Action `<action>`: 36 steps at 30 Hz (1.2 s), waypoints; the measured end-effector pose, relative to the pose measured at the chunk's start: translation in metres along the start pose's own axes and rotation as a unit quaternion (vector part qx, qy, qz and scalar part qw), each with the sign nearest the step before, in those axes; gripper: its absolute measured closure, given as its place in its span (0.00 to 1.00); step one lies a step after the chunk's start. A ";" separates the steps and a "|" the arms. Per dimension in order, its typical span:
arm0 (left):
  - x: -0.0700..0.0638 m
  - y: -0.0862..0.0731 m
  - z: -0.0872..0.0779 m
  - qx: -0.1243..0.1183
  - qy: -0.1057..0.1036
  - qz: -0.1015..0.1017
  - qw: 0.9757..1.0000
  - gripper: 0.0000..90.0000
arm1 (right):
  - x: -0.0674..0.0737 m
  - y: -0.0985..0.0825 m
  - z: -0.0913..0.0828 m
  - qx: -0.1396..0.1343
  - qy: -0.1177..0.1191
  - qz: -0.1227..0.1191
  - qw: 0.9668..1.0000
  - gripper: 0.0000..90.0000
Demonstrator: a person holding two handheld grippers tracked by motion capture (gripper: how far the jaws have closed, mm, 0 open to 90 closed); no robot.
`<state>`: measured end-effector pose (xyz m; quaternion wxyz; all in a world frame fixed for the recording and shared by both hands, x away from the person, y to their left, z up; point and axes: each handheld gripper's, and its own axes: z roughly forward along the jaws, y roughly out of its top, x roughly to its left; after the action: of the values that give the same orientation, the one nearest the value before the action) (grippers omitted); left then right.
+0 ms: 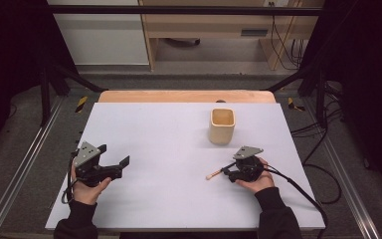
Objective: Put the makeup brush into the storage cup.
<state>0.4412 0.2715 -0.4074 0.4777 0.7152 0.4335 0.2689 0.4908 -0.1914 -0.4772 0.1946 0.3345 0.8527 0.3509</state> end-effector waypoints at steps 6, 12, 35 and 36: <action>0.001 -0.001 0.001 0.003 0.000 0.000 1.000 0.07 | -0.004 0.005 0.003 -0.019 0.014 0.007 1.000 0.27; 0.001 -0.001 0.001 0.001 0.000 -0.001 1.000 0.07 | -0.006 0.003 0.015 0.000 0.024 0.007 1.000 0.29; 0.001 0.000 -0.001 -0.002 0.000 -0.002 1.000 0.08 | 0.000 0.003 0.003 0.028 0.005 0.032 0.999 0.66; 0.001 0.000 -0.001 -0.002 0.000 -0.002 1.000 0.08 | 0.000 0.003 0.003 0.028 0.005 0.032 0.999 0.66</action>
<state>0.4408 0.2733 -0.4071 0.4798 0.7134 0.4342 0.2690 0.4941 -0.1888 -0.4765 0.1696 0.3649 0.8519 0.3350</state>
